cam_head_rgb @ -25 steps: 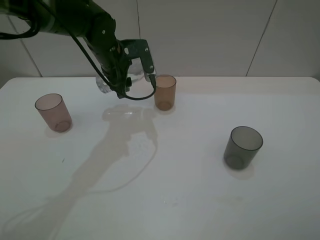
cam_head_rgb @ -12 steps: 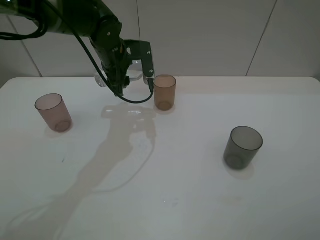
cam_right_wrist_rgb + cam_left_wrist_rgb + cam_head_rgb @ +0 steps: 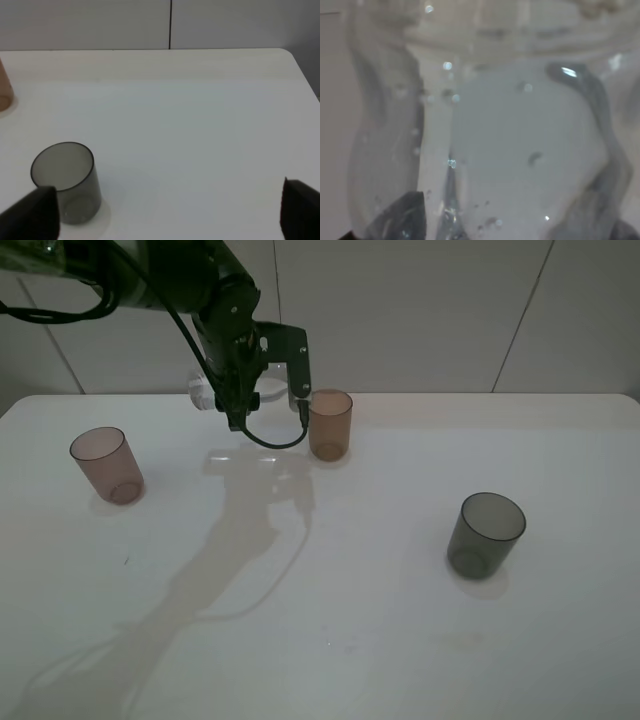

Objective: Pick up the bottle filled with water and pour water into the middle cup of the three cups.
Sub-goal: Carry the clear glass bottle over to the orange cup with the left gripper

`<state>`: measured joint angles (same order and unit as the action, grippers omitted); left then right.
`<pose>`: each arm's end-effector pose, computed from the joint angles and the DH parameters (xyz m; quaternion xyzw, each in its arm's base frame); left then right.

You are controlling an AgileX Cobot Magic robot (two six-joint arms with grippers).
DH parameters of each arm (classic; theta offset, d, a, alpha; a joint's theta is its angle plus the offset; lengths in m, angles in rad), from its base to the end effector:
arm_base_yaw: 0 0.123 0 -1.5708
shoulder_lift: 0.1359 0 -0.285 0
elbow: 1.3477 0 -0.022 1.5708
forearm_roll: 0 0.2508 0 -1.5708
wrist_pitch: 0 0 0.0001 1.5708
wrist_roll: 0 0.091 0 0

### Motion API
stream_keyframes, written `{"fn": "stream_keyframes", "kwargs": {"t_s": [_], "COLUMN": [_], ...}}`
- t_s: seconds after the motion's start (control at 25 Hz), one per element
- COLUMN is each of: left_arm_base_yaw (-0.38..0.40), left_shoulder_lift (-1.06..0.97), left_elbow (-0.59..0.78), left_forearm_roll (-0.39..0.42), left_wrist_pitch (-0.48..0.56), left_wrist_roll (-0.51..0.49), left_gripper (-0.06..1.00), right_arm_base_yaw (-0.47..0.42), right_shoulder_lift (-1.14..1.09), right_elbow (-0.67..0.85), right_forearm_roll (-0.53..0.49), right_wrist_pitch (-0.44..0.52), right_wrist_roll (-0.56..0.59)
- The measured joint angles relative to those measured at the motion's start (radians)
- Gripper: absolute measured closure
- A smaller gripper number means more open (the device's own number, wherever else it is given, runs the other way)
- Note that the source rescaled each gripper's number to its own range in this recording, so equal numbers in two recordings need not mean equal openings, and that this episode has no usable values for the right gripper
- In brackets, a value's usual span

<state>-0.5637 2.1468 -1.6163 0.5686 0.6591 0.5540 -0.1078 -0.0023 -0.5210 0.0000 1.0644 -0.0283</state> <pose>0.4108 -0.2241 0.1778 0.6441 0.6984 0.2175 0.2238 -0.0078 0.0008 0.2828 0.0337 0.8474 -0.0360 0.5286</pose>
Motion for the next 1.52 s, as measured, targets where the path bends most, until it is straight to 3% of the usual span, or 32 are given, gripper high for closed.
{"fn": "stream_keyframes", "kwargs": {"t_s": [0.36, 0.92, 1.52], "left_arm_base_yaw": [-0.002, -0.002, -0.016], "left_shoulder_lift": [0.000, 0.053, 0.054], "left_elbow": [0.000, -0.078, -0.078], "left_forearm_roll": [0.080, 0.113, 0.223], "left_wrist_pitch": [-0.008, -0.017, -0.042], "left_wrist_roll": [0.000, -0.001, 0.009], "left_gripper": [0.93, 0.93, 0.93], "right_arm_base_yaw": [0.000, 0.000, 0.000], "right_shoulder_lift": [0.000, 0.000, 0.000], "right_elbow": [0.000, 0.000, 0.000], "right_forearm_roll": [-0.006, 0.000, 0.000], "right_wrist_pitch": [0.000, 0.000, 0.000], "right_wrist_roll": [0.000, 0.000, 0.000]}}
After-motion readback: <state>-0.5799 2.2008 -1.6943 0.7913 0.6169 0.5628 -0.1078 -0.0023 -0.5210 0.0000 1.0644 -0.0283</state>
